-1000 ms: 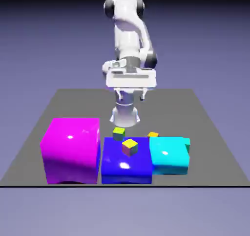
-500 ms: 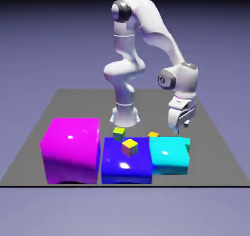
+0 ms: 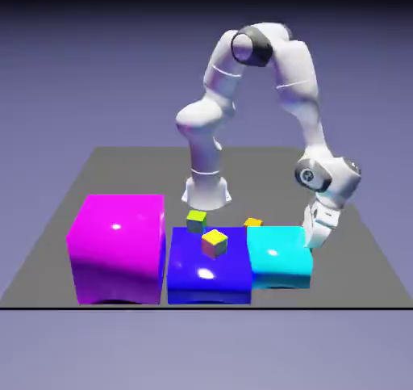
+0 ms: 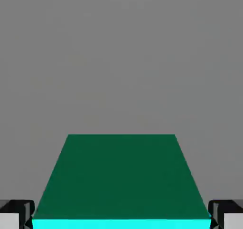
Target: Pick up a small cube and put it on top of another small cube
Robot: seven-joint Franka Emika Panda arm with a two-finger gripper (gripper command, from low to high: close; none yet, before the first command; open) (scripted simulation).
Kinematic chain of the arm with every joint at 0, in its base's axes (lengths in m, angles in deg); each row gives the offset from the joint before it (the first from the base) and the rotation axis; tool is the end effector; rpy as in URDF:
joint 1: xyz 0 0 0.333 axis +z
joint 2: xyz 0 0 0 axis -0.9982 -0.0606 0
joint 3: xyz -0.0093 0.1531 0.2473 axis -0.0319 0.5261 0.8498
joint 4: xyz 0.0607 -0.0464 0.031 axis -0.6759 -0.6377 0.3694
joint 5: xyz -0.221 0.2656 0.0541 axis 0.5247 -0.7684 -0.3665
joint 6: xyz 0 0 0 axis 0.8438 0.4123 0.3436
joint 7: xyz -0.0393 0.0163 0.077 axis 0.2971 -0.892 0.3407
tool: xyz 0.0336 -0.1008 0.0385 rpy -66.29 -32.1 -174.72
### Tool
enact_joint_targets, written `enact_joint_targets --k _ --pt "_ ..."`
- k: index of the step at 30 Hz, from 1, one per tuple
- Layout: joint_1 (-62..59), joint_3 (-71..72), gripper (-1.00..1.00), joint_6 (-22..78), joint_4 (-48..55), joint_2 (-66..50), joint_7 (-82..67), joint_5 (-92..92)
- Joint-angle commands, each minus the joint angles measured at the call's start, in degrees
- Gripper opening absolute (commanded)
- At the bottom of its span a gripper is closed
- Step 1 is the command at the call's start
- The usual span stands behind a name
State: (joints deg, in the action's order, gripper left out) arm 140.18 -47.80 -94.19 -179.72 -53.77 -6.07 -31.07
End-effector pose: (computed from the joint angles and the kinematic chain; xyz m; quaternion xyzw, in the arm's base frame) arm 0.2770 0.3274 0.1490 0.9376 0.2907 -0.0892 0.1689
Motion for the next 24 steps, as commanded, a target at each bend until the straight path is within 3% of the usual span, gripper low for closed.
enact_joint_targets --k 1,3,8,15,24 --pt "0.1 0.3 -1.00 2.5 0.4 2.1 -0.3 -0.4" --pt "0.2 0.9 -1.00 7.4 1.2 6.2 -1.1 -1.4" --pt "-8.6 5.6 -1.00 8.0 6.3 5.7 -12.5 7.6" --pt "-21.9 -7.7 -1.00 19.7 7.7 16.7 -19.4 7.3" --pt "-23.3 -17.1 -1.00 25.1 5.3 22.4 -16.0 1.9"
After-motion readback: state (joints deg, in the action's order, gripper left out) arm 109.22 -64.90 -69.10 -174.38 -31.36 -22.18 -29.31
